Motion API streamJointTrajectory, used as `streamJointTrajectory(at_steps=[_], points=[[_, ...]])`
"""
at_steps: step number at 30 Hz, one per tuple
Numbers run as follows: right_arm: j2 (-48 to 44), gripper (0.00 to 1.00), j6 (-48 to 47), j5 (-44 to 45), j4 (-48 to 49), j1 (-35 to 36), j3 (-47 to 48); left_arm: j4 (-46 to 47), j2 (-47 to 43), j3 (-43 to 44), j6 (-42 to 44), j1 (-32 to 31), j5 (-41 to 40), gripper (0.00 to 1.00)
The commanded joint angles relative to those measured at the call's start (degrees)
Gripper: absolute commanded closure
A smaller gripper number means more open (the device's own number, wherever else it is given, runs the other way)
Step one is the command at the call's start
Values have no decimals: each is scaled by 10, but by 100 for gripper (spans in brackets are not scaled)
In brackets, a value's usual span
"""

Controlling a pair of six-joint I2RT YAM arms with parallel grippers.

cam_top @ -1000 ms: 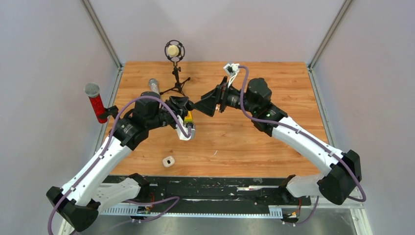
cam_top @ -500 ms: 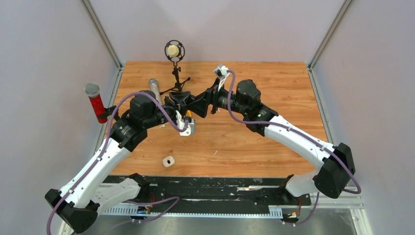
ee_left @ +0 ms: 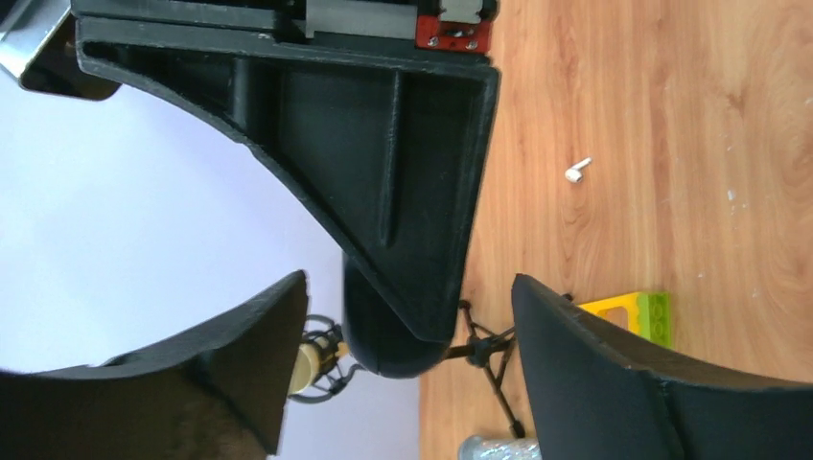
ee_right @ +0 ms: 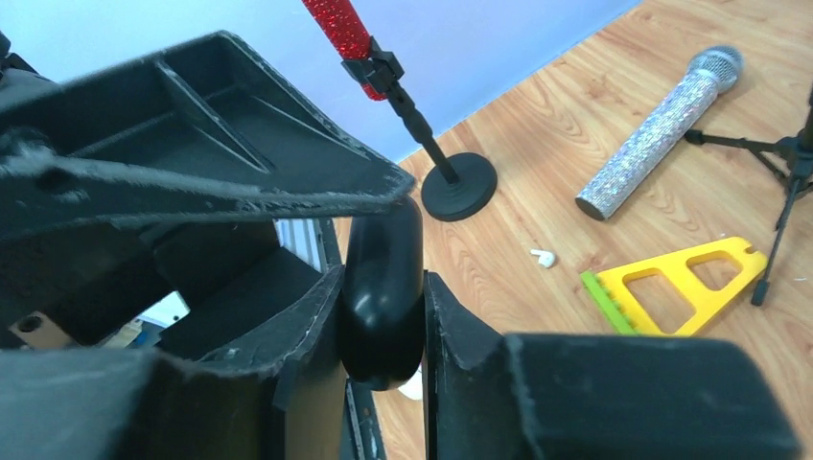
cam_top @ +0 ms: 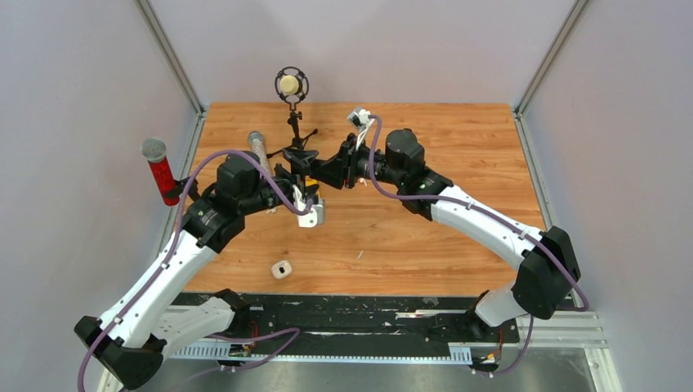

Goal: Insert the wireless bluetooth earbuds into the charging case
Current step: Pick up the charging case at the center of the board.

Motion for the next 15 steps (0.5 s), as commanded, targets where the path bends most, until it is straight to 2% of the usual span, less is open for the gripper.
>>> streamJointTrajectory(at_steps=[1, 2, 6, 8, 12, 14, 15], points=[[-12, 100, -10, -53, 21, -31, 9, -33, -12, 32, -32, -4, 36, 5], [-16, 100, -22, -67, 15, -38, 5, -44, -12, 42, -41, -5, 46, 1], [-44, 100, -127, -147, -36, -60, -9, -131, 19, 107, -122, -4, 56, 0], [-68, 100, -192, -181, -79, -64, -16, -199, 45, 163, -164, -4, 60, 0], [-112, 100, -288, -205, -133, -66, -33, -396, 113, 288, -241, -4, 90, 0], [-127, 100, -307, -219, -140, -68, -35, -479, 164, 367, -291, -4, 113, 1], [-130, 100, -309, -229, -143, -68, -32, -498, 179, 417, -323, -4, 130, 5]])
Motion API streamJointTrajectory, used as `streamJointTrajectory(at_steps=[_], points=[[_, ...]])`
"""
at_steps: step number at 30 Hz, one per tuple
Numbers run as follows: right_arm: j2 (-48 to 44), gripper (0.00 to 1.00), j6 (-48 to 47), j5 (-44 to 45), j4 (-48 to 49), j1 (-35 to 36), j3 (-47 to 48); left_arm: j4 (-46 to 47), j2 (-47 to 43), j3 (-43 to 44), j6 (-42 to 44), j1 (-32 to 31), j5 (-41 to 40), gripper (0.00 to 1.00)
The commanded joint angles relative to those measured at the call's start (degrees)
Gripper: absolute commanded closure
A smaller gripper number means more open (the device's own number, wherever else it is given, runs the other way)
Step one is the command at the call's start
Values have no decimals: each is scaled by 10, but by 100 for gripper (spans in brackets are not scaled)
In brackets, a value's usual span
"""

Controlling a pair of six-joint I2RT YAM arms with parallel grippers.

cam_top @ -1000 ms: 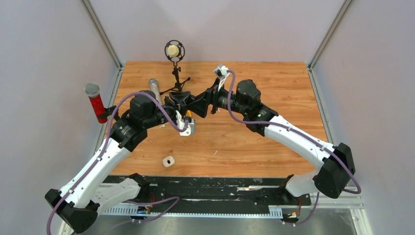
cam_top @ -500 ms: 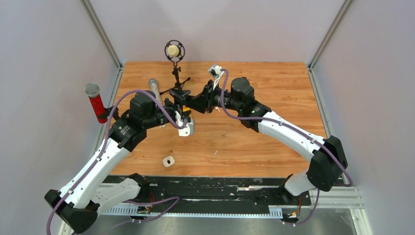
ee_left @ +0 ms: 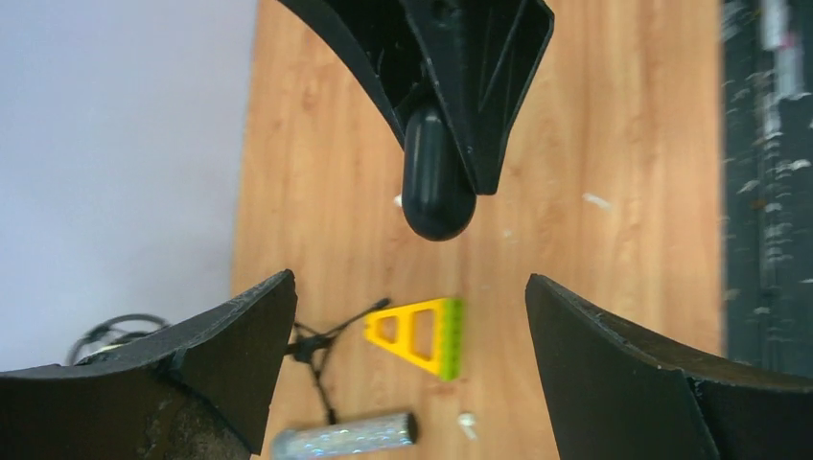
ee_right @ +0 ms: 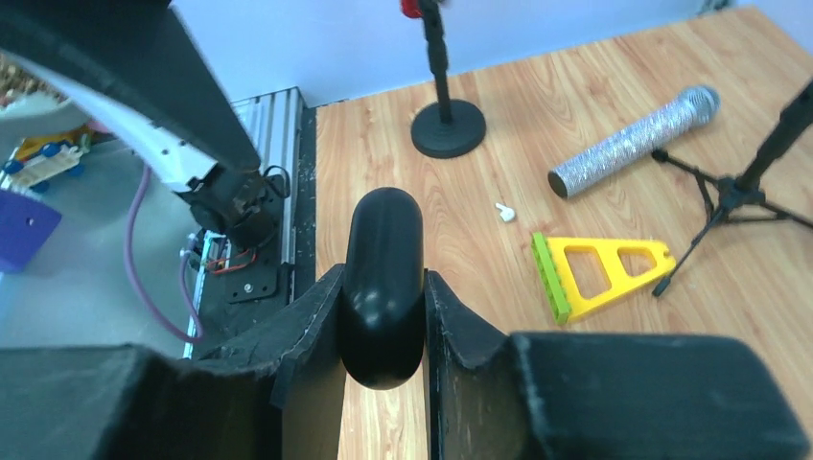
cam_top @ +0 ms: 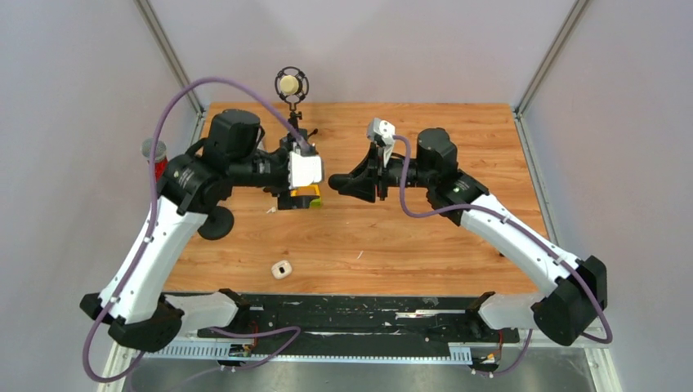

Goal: Insert the wireless bluetooth earbuds into the charging case
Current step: Pick up the charging case at the center of the board.

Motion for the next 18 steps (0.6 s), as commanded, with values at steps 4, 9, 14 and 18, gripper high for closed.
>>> streamJointTrajectory(at_steps=[4, 9, 14, 18], points=[[-36, 100, -67, -105, -23, -1, 21, -169, 103, 163, -281, -1, 28, 21], [-38, 100, -30, -113, -14, 6, 30, -119, 33, 69, -266, -2, 98, 19], [-42, 100, -26, -86, 0, 37, 23, -103, 29, 53, -284, -6, 107, 19], [-37, 100, -35, -84, -1, 47, 29, -103, 45, 59, -302, -7, 118, 23]])
